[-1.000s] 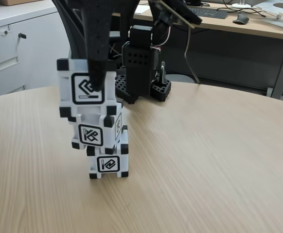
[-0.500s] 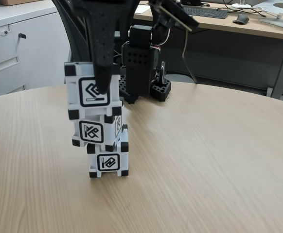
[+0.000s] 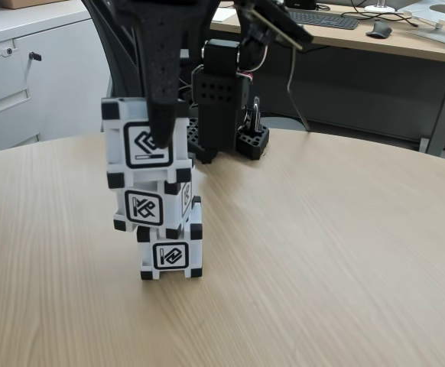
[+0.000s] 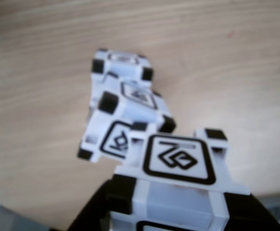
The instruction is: Stack cubes from left to right.
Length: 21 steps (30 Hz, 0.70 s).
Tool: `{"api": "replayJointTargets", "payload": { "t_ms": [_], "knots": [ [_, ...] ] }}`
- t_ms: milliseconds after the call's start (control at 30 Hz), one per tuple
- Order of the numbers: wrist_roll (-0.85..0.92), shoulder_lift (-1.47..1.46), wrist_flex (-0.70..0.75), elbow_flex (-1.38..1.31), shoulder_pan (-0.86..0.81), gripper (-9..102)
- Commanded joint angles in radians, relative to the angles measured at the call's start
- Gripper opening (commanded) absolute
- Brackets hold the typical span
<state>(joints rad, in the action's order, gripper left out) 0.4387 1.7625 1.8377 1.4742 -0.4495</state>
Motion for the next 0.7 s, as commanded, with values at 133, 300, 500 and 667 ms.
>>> {"api": "replayJointTargets", "payload": {
  "t_ms": [133,300,500,667],
  "knots": [
    [-0.095,-0.003,-0.043,0.011,0.006,0],
    [-0.138,-0.002,-0.074,0.011,0.015,0],
    [-0.155,0.0,-0.075,0.011,0.023,0],
    [-0.163,0.0,-0.103,0.011,0.023,0]
  ]
}}
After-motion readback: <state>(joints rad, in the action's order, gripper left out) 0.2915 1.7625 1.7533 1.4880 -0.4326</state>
